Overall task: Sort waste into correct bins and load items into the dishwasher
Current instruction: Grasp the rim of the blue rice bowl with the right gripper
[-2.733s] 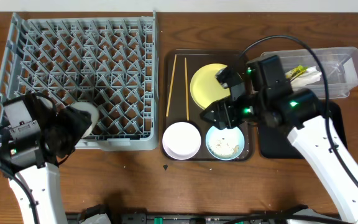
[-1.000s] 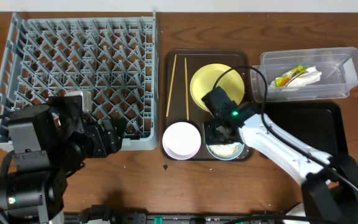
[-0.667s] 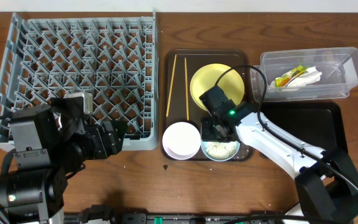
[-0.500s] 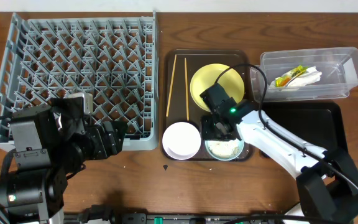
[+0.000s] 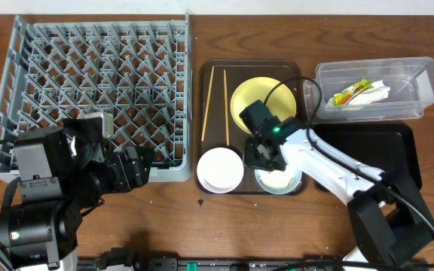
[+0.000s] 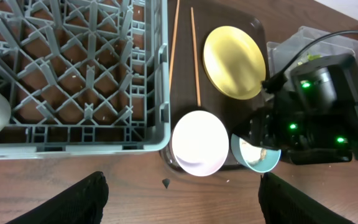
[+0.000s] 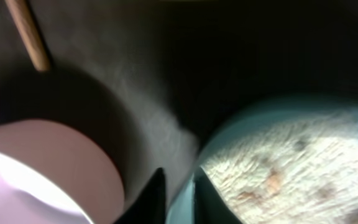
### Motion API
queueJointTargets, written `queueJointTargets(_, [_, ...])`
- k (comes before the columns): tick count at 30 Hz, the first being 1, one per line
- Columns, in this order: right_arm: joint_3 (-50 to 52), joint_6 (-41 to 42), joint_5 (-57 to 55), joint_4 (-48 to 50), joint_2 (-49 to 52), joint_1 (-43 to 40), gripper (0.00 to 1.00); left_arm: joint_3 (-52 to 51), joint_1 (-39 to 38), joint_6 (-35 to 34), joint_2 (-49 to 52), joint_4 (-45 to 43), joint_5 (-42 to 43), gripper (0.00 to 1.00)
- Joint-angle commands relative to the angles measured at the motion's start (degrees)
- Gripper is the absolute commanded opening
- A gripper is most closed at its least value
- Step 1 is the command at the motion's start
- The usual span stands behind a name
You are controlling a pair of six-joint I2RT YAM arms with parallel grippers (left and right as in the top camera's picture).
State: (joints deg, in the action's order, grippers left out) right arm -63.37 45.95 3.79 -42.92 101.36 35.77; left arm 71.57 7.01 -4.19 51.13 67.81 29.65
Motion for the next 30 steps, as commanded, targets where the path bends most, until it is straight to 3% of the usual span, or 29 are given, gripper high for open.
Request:
queueJointTargets(1, [-0.50,0.70,-2.34,-0.04,0.50,0.37,0.03,0.50,-0.24,0.96,0.09,0.44,0.37,0.78])
queueJointTargets(4, [-0.50,-0.61,-2.80,-0.94,-0.46,-0.81,0.01,0.50,-0.24,0.96,0.09,0.79,0.37,0.78])
queueJointTargets(10, [-0.52,-10.82,-3.39,-2.69,-1.81,-4.59,0.01,0.50,-0.24,0.98,0.11,0.92,0.37,0.79])
queueJointTargets(14, [-0.50,-11.32,-3.98,-2.25,-1.60,-4.42,0.02,0.50,-0.24,0.96,0.11,0.92,0.37,0.78])
queueJointTargets(20, [-0.26,-10.27,-6.97,-1.25,-1.60,-2.08,0.18,0.50,-0.24,0.96,0.09,0.98,0.37,0.78])
queueJointTargets(30, [0.07,-9.14,-7.69,-1.44,-0.37,-1.33,0.17,0.50,-0.24,0.96,0.09,1.77,0.37,0.78])
